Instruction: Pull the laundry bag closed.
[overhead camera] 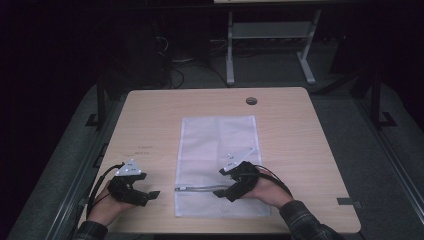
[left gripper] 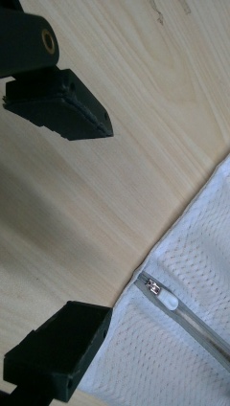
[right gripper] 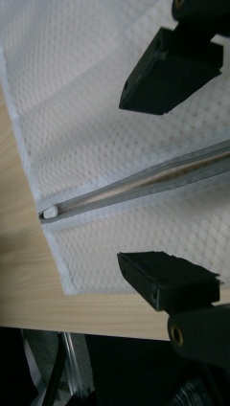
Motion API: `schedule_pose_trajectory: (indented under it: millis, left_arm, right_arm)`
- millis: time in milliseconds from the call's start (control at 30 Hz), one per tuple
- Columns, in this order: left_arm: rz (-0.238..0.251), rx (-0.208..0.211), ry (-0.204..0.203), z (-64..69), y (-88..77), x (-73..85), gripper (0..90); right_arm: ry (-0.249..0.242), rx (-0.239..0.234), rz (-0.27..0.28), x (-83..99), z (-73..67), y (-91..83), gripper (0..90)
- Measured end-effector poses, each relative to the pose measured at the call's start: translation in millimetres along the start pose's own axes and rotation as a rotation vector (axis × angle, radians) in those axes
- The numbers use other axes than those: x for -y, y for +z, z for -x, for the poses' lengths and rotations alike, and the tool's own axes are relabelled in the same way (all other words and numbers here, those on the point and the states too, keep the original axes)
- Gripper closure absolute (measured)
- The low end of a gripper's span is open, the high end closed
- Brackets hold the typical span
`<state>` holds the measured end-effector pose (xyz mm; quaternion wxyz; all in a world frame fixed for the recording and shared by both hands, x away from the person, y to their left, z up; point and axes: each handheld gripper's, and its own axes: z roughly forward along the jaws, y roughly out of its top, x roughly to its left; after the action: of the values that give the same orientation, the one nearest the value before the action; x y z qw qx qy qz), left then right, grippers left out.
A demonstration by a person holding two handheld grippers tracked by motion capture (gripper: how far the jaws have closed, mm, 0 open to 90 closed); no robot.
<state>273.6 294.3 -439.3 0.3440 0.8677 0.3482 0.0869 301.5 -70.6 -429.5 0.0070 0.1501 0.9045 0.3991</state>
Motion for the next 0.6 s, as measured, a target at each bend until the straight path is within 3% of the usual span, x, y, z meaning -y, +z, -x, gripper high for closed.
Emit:
schedule_pose_trajectory:
  millis: [167,600]
  left_arm:
    - [0.0,0.004,0.0,0.0,0.4,0.1,12.7]
    - [-0.002,-0.001,-0.014,3.6,-2.7,8.8,12.8]
  right_arm:
    - [-0.042,-0.006,0.025,-12.8,-3.9,9.3,39.4]
    - [-0.076,-0.064,0.012,-30.2,-6.8,33.9,51.4]
